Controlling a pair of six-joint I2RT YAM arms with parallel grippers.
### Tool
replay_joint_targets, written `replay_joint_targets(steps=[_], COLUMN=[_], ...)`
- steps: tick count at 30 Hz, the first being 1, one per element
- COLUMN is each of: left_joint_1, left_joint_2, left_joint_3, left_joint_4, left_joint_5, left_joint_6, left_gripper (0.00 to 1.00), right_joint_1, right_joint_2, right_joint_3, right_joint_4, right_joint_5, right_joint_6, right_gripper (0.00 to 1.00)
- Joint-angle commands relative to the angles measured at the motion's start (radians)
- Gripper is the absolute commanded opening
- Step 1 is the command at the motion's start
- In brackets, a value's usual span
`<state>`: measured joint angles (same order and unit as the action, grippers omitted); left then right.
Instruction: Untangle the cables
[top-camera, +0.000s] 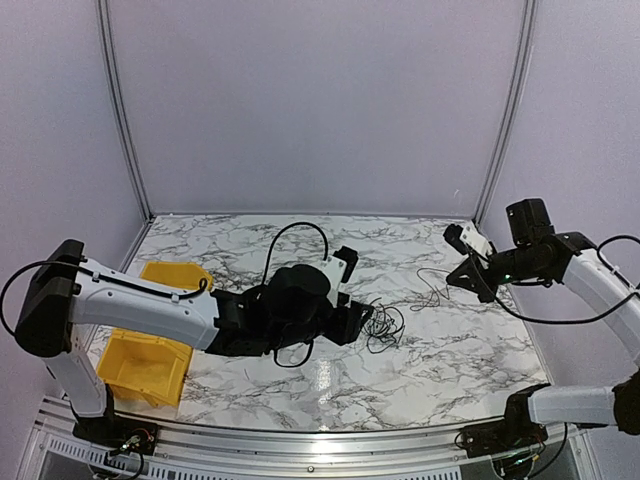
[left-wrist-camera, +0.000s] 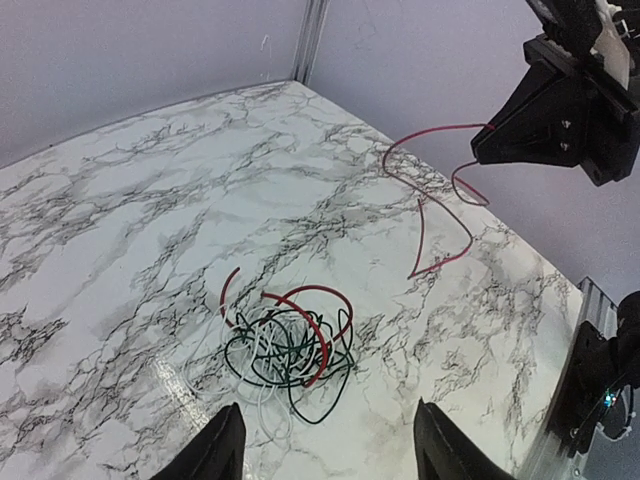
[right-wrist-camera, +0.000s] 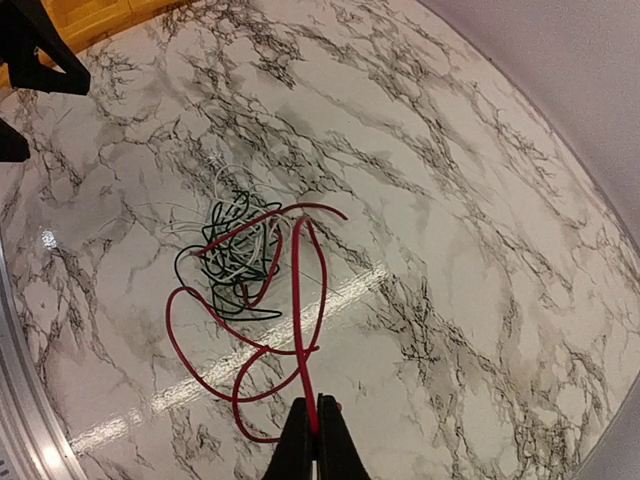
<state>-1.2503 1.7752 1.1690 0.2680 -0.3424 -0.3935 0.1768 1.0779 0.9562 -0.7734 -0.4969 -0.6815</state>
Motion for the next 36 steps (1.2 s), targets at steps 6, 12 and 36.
replay_joint_targets(steps=[6, 12, 36], left_joint_1=[-0.005, -0.003, 0.200], left_joint_2=[0.002, 0.052, 0.283], left_joint_3=[0.011, 0.039, 0.155], left_joint_4=[0.190, 0.235, 0.419], left_joint_5=[0.021, 0.076, 0.927], left_joint_6=[0.106, 0.145, -0.495], left_gripper=[0.62, 0.65, 0.54], right_joint_1=[0.034, 0.085, 0.213], right_joint_2=[0.022, 0.089, 0.137], right_joint_3=[0.094, 0.190, 0.235], right_joint_4=[-0.111, -0.163, -0.139], right_joint_5=[-0.264, -0.305, -0.250], right_joint_6=[-0.028, -0.047, -0.113], right_gripper=[0.00, 0.00, 0.00])
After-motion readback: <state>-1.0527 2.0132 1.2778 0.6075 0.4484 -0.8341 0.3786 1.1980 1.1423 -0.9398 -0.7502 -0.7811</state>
